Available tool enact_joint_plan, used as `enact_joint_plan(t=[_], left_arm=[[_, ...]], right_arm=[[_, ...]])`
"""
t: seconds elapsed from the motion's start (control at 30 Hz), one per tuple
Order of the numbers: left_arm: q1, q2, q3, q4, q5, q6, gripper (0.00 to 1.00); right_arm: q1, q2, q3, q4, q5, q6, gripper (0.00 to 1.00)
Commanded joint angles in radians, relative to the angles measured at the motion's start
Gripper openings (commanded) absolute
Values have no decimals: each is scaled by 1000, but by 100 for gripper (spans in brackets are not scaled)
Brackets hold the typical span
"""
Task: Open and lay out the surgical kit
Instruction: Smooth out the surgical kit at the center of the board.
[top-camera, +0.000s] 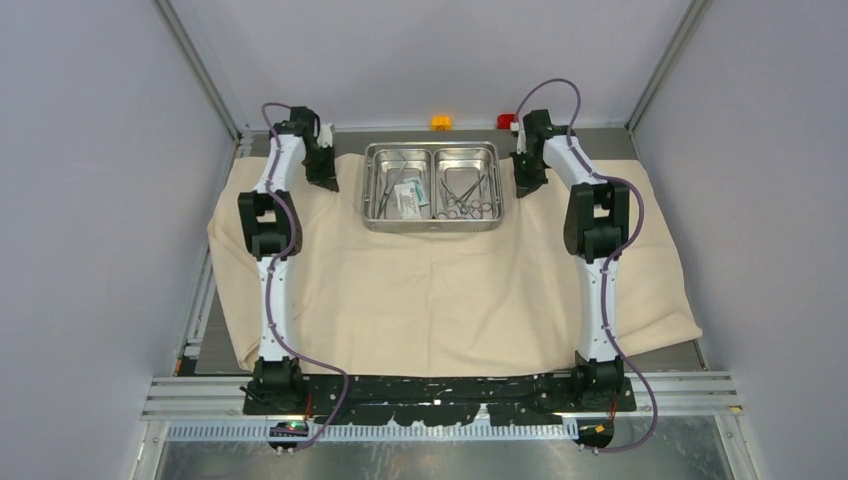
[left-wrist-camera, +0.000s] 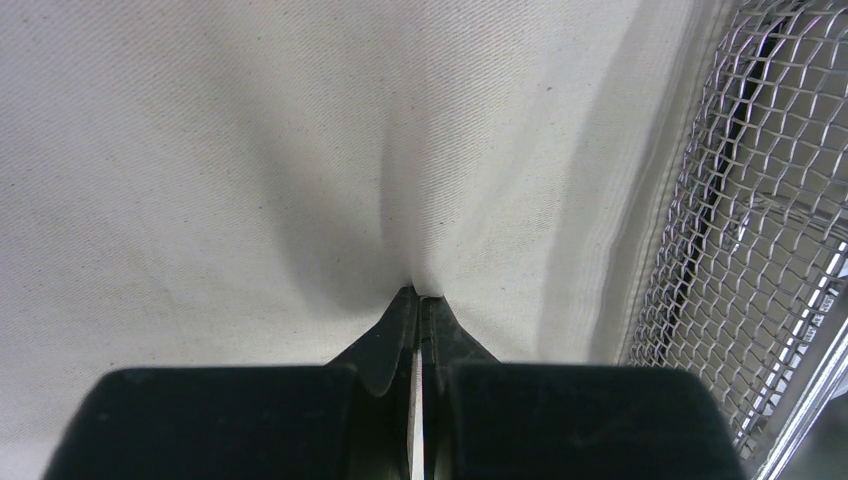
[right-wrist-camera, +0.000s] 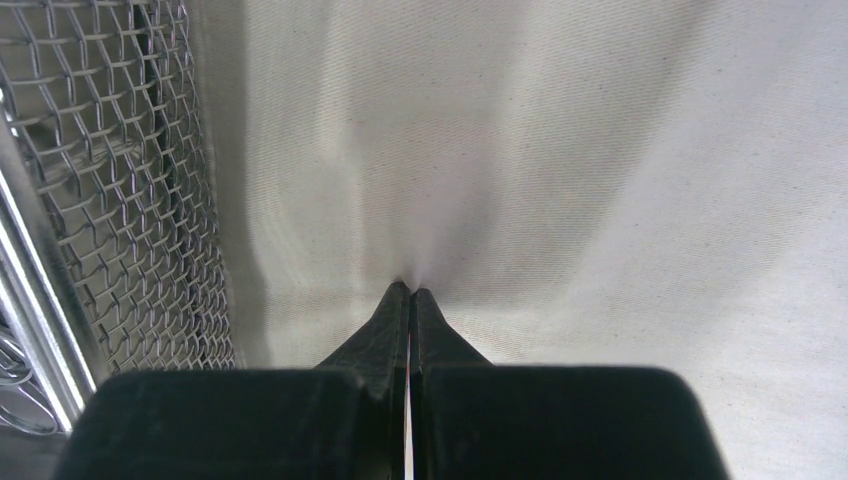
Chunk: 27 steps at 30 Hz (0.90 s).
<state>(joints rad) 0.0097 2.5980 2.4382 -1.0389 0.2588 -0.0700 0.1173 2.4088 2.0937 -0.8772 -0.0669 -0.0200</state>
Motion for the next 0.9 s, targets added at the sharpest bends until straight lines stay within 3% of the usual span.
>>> enact_joint_plan(t=[0.0,0.43,0.87], left_arm=[[46,59,22,73,-103,42,0],[38,54,-6,97,-98,23,0],[38,102,104,88,-134,25,0]], right_arm=[[-10,22,19,52,56,-6,0],[-69,114,188,-28,58,-37,0],[-70,131,190,-24,37,-28,0]])
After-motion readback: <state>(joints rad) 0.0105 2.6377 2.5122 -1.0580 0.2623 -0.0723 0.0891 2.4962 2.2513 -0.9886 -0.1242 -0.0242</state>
